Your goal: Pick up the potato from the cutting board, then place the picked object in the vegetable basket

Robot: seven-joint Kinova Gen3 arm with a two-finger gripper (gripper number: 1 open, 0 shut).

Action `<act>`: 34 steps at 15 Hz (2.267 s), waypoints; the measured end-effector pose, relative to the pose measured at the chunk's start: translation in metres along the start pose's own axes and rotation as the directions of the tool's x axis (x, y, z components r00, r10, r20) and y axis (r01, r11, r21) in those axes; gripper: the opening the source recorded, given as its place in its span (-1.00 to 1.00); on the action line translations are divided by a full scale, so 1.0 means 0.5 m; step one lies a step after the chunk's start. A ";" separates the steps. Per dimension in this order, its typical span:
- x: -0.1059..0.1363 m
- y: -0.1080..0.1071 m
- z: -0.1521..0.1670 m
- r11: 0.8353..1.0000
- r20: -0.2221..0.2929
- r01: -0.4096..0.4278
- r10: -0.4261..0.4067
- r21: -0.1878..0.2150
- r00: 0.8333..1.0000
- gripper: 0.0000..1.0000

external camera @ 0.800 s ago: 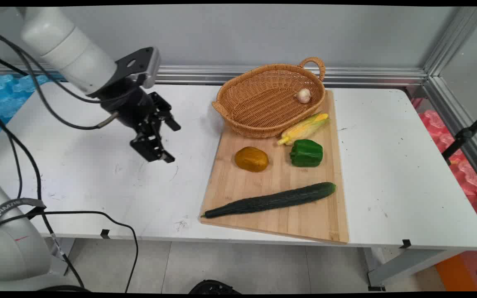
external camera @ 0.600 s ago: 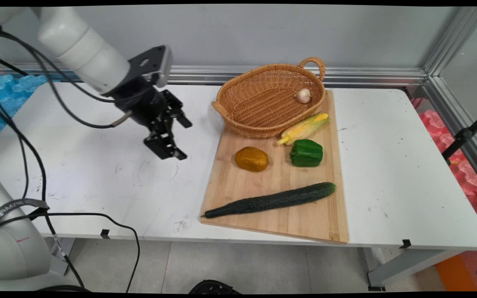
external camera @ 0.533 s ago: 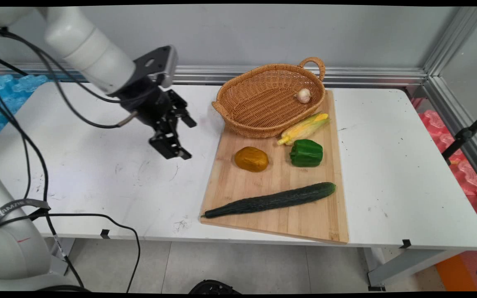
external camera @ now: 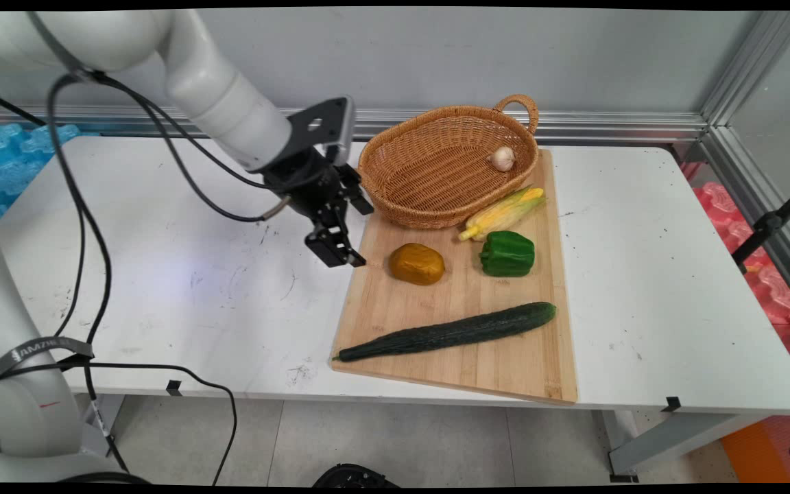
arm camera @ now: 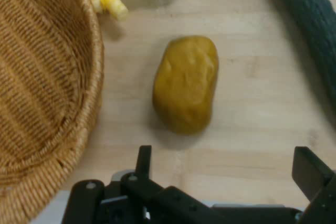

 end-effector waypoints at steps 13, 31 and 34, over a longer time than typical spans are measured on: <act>0.033 -0.035 0.178 0.998 0.000 -0.068 0.068 -0.008 0.998 1.00; 0.080 -0.067 0.068 0.999 -0.015 0.010 -0.011 -0.033 1.000 -1.00; 0.102 -0.087 0.010 0.996 -0.029 0.087 -0.087 0.008 0.996 -1.00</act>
